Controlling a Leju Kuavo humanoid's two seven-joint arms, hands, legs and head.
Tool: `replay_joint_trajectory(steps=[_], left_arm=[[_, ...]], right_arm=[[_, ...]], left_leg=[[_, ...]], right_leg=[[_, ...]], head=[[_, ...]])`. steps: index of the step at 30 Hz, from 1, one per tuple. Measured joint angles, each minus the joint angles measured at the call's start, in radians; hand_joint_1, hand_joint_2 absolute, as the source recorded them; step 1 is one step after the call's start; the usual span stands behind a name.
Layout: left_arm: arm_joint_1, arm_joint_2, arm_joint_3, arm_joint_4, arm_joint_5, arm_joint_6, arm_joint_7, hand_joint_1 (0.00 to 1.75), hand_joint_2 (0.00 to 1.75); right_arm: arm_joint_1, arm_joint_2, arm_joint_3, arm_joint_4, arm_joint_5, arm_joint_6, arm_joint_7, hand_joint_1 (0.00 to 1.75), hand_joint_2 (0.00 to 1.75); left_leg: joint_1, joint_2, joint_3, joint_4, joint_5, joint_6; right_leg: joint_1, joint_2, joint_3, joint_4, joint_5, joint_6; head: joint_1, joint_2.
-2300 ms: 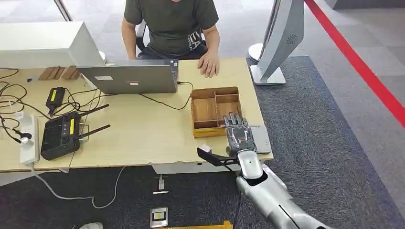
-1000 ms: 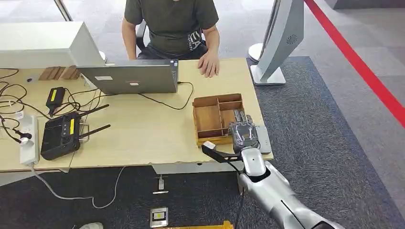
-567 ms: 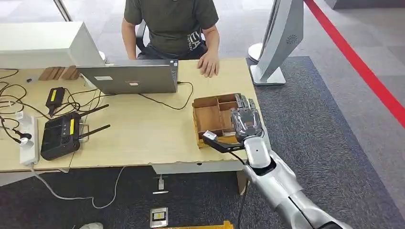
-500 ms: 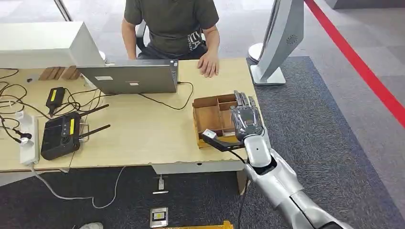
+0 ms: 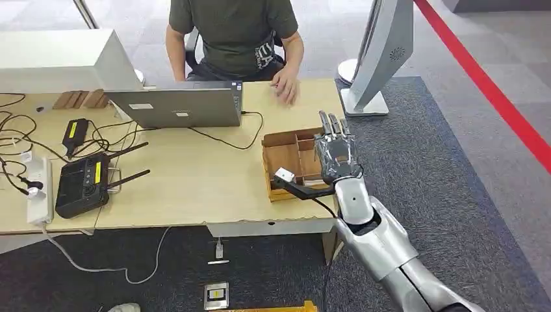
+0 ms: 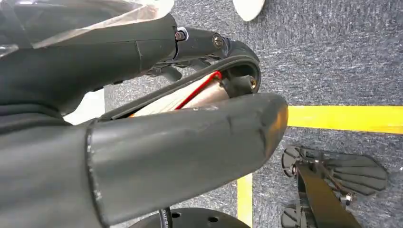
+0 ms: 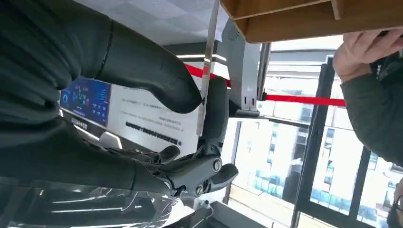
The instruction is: Pass the card to the sensor for recognition and then transmit it.
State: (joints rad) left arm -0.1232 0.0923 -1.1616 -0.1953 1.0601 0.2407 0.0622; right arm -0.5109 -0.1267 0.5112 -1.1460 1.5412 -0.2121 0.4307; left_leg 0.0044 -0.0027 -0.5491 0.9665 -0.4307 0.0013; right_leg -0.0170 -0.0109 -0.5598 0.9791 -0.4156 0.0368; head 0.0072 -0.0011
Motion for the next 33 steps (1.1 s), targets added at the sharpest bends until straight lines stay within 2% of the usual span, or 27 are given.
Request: replay_joint_trajectory(steps=[8, 16, 23, 28, 33], left_arm=[[0.000, 0.000, -0.001, 0.000, -0.012, -0.005, -0.011, 0.00, 0.00], [-0.002, 0.002, -0.021, 0.000, -0.058, -0.023, -0.019, 0.00, 0.00], [-0.007, 0.004, -0.043, 0.000, -0.072, -0.026, -0.046, 0.00, 0.00], [-0.007, 0.007, -0.048, 0.000, -0.067, -0.025, -0.008, 0.00, 0.00], [-0.006, 0.007, -0.048, 0.000, -0.068, -0.025, -0.015, 0.00, 0.00]], right_arm=[[-0.024, 0.001, 0.013, -0.033, 0.028, 0.042, -0.014, 1.75, 1.75], [-0.141, 0.019, 0.074, -0.031, 0.030, 0.087, -0.014, 1.75, 1.75], [-0.332, 0.090, 0.114, 0.165, 0.023, 0.014, -0.035, 1.75, 1.75], [-0.364, 0.113, 0.125, 0.252, 0.023, 0.014, -0.021, 1.75, 1.75], [-0.369, 0.120, 0.134, 0.295, 0.025, 0.028, -0.017, 1.75, 1.75]], left_leg=[[0.000, 0.000, 0.000, 0.000, 0.000, 0.000], [0.000, 0.000, -0.001, 0.000, 0.000, 0.000], [0.000, -0.001, -0.001, 0.000, 0.001, 0.000], [0.000, -0.001, -0.001, 0.000, 0.001, 0.000], [0.000, -0.001, -0.001, 0.000, 0.000, 0.000]], right_leg=[[0.000, 0.000, 0.000, 0.000, 0.000, 0.000], [0.000, 0.000, 0.000, 0.000, 0.000, 0.000], [0.000, 0.000, 0.000, 0.001, 0.000, 0.000], [0.000, 0.000, 0.000, 0.000, 0.000, 0.000], [0.000, 0.000, 0.000, 0.000, 0.000, 0.000]], head=[[0.000, 0.000], [0.000, 0.000], [0.001, 0.000], [0.001, 0.000], [0.001, 0.000]])
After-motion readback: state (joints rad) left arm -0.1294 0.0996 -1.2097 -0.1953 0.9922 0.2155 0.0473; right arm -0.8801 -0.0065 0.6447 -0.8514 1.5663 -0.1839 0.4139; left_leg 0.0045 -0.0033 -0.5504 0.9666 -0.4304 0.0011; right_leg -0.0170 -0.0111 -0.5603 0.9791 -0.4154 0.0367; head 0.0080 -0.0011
